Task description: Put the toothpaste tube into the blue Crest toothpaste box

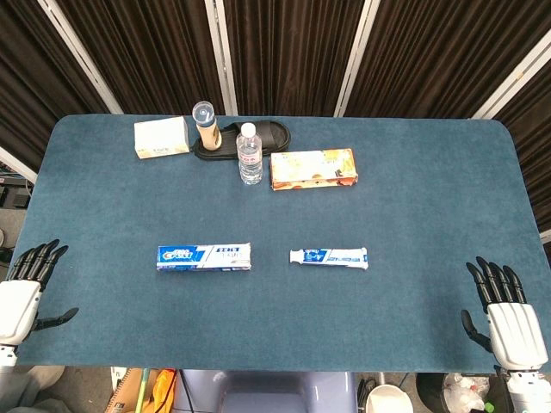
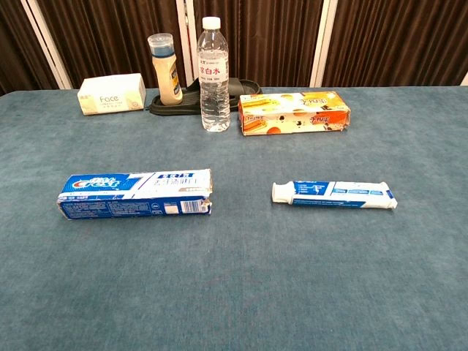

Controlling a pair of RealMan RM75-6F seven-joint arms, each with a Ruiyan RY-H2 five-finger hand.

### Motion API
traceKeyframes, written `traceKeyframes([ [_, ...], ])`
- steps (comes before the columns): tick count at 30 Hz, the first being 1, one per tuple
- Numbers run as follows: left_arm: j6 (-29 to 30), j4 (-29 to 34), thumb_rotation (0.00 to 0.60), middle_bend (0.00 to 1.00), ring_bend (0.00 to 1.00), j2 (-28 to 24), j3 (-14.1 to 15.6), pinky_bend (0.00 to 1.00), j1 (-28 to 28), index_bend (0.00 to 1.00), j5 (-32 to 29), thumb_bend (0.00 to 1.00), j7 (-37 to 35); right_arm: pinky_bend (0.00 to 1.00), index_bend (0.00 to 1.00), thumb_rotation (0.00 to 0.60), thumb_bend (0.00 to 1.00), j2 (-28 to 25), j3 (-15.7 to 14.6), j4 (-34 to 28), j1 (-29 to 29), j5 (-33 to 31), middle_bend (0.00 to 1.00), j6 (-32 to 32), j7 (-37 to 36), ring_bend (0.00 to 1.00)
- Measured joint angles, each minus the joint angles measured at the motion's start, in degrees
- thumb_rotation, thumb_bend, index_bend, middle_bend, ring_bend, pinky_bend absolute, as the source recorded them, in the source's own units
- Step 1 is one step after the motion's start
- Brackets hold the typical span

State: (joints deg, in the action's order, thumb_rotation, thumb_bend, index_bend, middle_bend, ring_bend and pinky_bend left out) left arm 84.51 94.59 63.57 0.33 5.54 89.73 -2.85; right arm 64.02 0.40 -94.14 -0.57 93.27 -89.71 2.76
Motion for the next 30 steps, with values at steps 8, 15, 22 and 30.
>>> traceKeyframes([
  [8, -0.29, 0.17, 0.6, 0.0, 0.0, 0.03, 0.05, 0.0, 0.07, 0.0, -0.09, 0.15, 0.32, 0.0, 0.0, 0.6, 0.43, -0.13, -0.12, -0.07, 0.05, 0.13, 0.0, -0.03, -0.16, 0.0],
  [15, -1.52, 0.46, 0.6, 0.0, 0.0, 0.14, 0.05, 0.0, 0.34, 0.0, -1.07, 0.15, 0.42, 0.0, 0.0, 0.6, 0.43, -0.11, -0.07, -0.24, 0.09, -0.06, 0.0, 0.0, -0.01, 0.0],
  [22, -4.98, 2.37, 0.6, 0.0, 0.0, 0.07, -1.62, 0.04, 2.4, 0.0, -3.96, 0.13, 0.74, 0.0, 0.0, 0.6, 0.43, -0.13, -0.16, -0.53, 0.15, 0.28, 0.0, -0.26, -0.69, 0.0],
  [30, -13.8, 6.0, 0.6, 0.07, 0.11, 0.79, -5.48, 0.17, 8.85, 0.01, -10.24, 0.09, 7.31, 0.0, 0.0, 0.6, 0.43, -0.35, -0.08, -0.77, 0.16, 0.13, 0.0, -0.26, -1.07, 0.0],
])
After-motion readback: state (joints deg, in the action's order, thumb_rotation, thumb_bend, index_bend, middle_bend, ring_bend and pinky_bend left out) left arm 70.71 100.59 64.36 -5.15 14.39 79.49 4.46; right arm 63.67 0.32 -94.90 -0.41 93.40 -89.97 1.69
